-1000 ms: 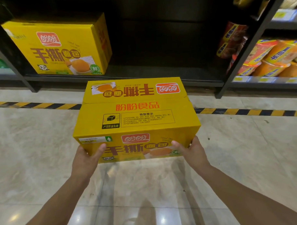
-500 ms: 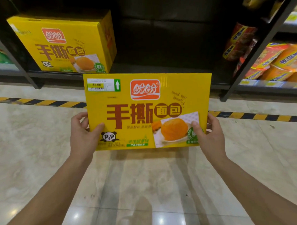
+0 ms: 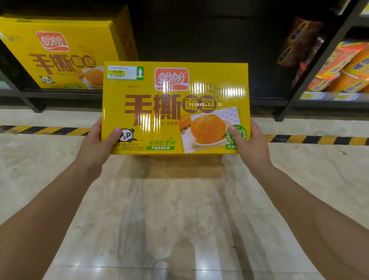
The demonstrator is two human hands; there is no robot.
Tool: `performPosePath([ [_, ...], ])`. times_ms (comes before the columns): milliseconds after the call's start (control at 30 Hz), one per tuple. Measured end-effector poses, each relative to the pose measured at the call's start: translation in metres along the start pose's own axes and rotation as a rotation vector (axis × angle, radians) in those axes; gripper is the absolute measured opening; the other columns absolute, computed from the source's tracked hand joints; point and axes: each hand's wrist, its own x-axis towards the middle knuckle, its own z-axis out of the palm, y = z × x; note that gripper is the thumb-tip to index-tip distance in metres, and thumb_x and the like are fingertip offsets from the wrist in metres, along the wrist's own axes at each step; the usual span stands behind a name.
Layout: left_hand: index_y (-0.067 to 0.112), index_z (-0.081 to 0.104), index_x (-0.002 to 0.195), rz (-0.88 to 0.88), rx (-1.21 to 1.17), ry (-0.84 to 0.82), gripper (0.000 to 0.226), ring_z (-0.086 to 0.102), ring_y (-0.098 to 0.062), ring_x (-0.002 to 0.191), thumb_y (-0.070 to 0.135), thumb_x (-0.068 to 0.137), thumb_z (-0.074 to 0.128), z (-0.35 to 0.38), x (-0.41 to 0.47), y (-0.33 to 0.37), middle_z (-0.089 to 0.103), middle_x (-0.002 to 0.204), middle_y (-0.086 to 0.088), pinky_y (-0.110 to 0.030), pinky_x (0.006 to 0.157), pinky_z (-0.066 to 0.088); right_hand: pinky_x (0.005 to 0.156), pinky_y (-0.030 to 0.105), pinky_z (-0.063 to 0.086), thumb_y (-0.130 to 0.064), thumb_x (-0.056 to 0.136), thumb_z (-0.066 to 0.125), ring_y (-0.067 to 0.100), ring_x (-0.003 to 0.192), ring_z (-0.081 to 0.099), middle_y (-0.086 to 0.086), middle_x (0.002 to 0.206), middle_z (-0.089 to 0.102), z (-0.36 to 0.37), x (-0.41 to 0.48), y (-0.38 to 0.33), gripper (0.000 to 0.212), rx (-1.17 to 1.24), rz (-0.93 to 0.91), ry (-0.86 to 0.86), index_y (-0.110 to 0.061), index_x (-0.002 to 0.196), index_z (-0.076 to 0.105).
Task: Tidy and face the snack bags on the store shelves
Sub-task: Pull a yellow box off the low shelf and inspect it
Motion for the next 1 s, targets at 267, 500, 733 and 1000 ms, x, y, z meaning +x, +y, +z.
performPosePath([
  [267, 0.032, 0.058, 0.148, -0.02, -0.022, 0.045, 0.046, 0.072, -0.018, 0.115, 0.034, 0.103, 0.067, 0.0, -0.002, 0.008, 0.073, 0.13, 0.002, -0.042, 0.101, 0.056, 0.076, 0.015, 0.052, -0.05, 0.096, 0.07, -0.003, 0.098, 0.066, -0.016, 0.108, 0.07, 0.002, -0.003, -0.001, 0.039, -0.025, 0.006, 0.059, -0.031, 0.13, 0.066],
  [500, 0.029, 0.066, 0.134, -0.036, -0.044, 0.101, 0.03, 0.069, -0.001, 0.082, 0.036, 0.105, 0.064, 0.009, -0.012, 0.025, 0.074, 0.102, 0.009, -0.017, 0.063, 0.05, 0.095, 0.051, 0.058, -0.058, 0.095, 0.066, 0.018, 0.099, 0.072, -0.014, 0.097, 0.074, -0.01, 0.006, -0.007, 0.016, -0.068, 0.067, 0.045, -0.042, 0.096, 0.067],
  [733, 0.038, 0.062, 0.127, -0.021, -0.058, 0.086, 0.022, 0.072, 0.007, 0.069, 0.032, 0.105, 0.063, 0.005, -0.028, 0.021, 0.073, 0.1, 0.014, -0.009, 0.053, 0.052, 0.093, 0.045, 0.059, -0.056, 0.098, 0.064, 0.012, 0.098, 0.07, -0.025, 0.093, 0.067, -0.016, -0.012, -0.013, 0.021, -0.085, 0.043, 0.024, -0.046, 0.116, 0.063],
  [1000, 0.035, 0.056, 0.149, 0.07, -0.094, 0.138, 0.046, 0.074, -0.007, 0.102, 0.029, 0.104, 0.066, 0.001, -0.049, 0.005, 0.073, 0.123, 0.008, -0.028, 0.085, 0.062, 0.066, 0.02, 0.048, -0.054, 0.1, 0.061, -0.002, 0.086, 0.067, -0.016, 0.092, 0.071, -0.024, -0.036, -0.007, 0.036, -0.18, -0.071, 0.067, -0.031, 0.126, 0.068],
])
